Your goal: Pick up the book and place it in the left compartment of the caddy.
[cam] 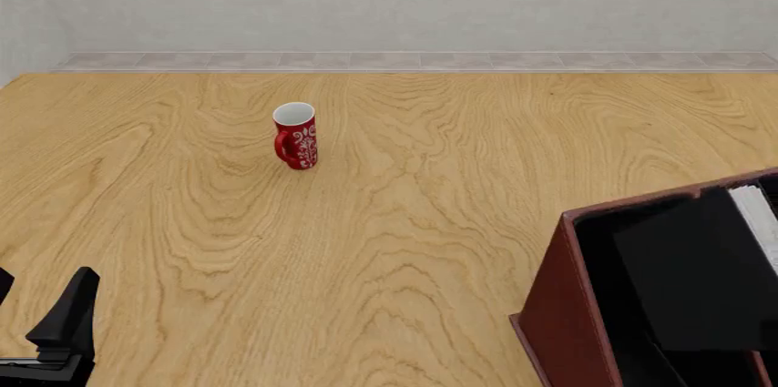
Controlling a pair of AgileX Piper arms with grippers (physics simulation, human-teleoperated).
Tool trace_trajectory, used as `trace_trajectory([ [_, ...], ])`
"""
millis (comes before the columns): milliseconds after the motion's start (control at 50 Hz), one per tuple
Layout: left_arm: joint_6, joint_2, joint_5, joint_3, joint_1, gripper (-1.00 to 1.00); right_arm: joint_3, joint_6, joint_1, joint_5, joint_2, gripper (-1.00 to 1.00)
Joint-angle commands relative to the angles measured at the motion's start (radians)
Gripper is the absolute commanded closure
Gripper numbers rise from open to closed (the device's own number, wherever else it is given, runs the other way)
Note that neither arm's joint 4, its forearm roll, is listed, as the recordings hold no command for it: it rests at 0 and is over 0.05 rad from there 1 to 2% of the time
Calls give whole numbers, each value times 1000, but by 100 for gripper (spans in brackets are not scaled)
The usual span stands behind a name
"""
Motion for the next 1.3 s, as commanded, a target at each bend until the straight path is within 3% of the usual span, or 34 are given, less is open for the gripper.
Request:
trace_trajectory([
  [20, 0, -2, 1, 0, 0, -100, 7, 23, -2, 0, -3, 100],
  [1300, 0, -1, 1, 0, 0, -100, 108, 93, 63, 0, 11, 100],
])
